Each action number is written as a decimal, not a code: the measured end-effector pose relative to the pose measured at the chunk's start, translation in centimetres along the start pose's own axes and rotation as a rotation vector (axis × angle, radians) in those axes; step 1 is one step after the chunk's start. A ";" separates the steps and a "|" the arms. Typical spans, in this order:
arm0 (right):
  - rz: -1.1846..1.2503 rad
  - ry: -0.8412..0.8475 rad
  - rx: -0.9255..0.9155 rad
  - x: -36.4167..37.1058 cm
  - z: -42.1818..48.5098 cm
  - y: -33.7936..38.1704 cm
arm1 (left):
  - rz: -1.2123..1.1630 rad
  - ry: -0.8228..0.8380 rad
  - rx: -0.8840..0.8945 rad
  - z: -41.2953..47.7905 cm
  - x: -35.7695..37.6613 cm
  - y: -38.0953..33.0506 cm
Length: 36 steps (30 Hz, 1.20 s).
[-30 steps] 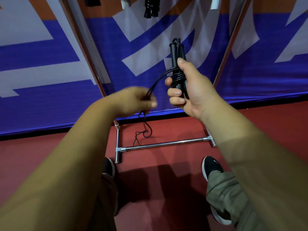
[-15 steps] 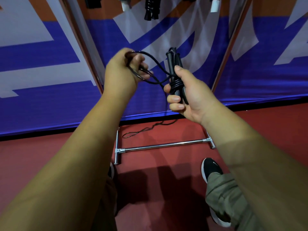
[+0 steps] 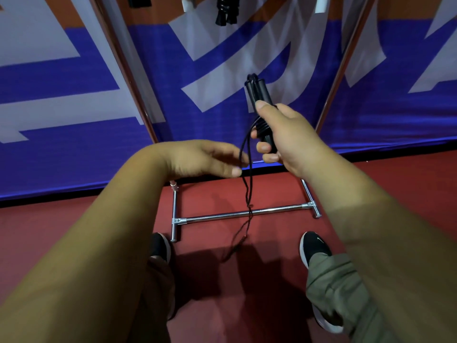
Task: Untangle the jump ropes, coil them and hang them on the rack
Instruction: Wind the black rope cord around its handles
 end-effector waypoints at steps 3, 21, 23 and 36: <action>-0.057 0.014 -0.009 0.3 0.0 -0.2 | -0.171 -0.131 0.065 0.8 0.2 -0.6; 0.057 0.024 0.144 -0.3 -0.6 -0.9 | -0.032 -0.324 0.099 1.6 -0.9 0.2; 0.061 0.011 0.146 -0.2 -0.6 -0.9 | -0.005 -0.338 0.078 1.7 -0.9 0.3; 0.096 0.279 0.376 1.6 -2.0 -1.1 | 0.033 -0.455 -0.117 2.0 -0.9 1.4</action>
Point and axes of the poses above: each hand's wrist, its own z-axis towards the middle knuckle, its own x-axis out of the palm, y = z × x, the point moved 4 cm from there along z, towards the middle knuckle, and after that the axes turned 14 degrees about z, right-handed, at the moved point
